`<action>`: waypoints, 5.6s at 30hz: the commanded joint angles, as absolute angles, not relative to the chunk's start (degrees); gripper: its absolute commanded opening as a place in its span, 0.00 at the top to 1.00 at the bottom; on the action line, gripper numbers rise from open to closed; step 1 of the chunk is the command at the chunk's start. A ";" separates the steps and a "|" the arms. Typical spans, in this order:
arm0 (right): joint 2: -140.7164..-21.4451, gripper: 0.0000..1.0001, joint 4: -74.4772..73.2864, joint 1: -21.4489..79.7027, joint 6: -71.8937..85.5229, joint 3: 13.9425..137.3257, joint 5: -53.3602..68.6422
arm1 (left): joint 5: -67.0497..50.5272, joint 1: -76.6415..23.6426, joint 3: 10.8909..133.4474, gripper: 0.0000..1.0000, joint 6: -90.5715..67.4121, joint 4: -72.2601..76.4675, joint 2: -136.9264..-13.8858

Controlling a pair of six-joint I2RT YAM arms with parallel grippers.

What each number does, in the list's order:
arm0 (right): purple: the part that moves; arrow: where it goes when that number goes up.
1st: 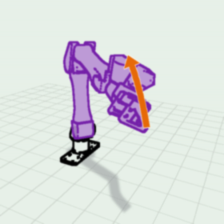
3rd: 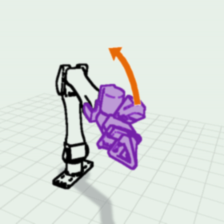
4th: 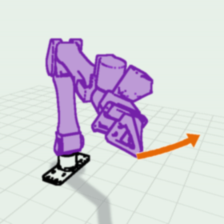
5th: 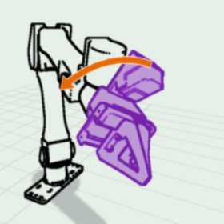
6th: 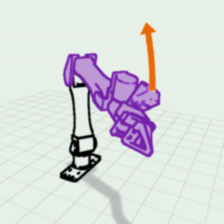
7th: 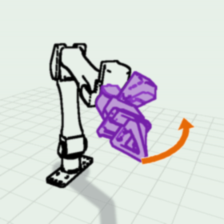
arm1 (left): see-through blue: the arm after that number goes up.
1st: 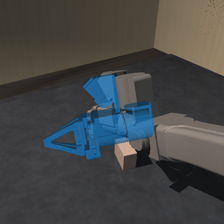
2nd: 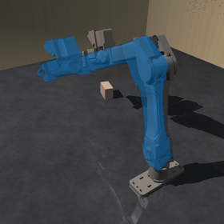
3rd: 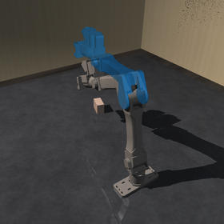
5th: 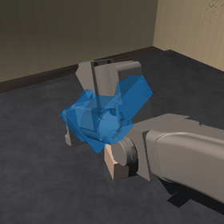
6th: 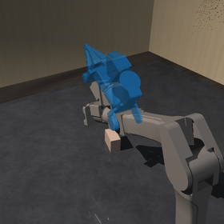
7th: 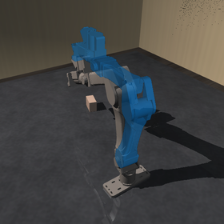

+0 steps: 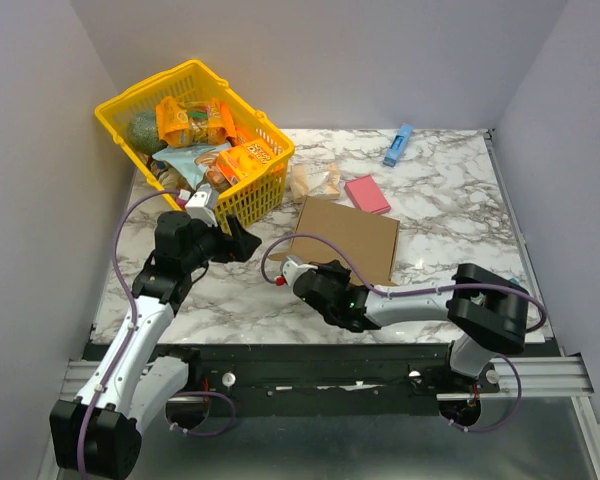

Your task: Fold the paper box

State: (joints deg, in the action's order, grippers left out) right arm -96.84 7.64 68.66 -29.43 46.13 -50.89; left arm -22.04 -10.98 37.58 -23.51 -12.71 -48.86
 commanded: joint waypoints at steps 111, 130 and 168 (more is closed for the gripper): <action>-107.84 0.13 -87.36 91.32 76.64 65.40 -88.50 | -29.62 -33.31 21.18 0.86 -79.02 0.18 -44.91; -102.92 0.61 -87.54 91.32 71.54 60.65 -94.31 | -30.68 -33.40 24.70 0.59 -78.84 3.86 -46.23; -93.43 0.56 -87.36 98.61 66.44 62.31 -86.66 | -25.84 -33.31 23.29 0.32 -84.74 17.32 -49.66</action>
State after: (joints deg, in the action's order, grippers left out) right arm -95.79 -80.82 97.14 59.57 62.06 -82.87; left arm -28.45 -34.26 20.23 -89.71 15.62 -48.84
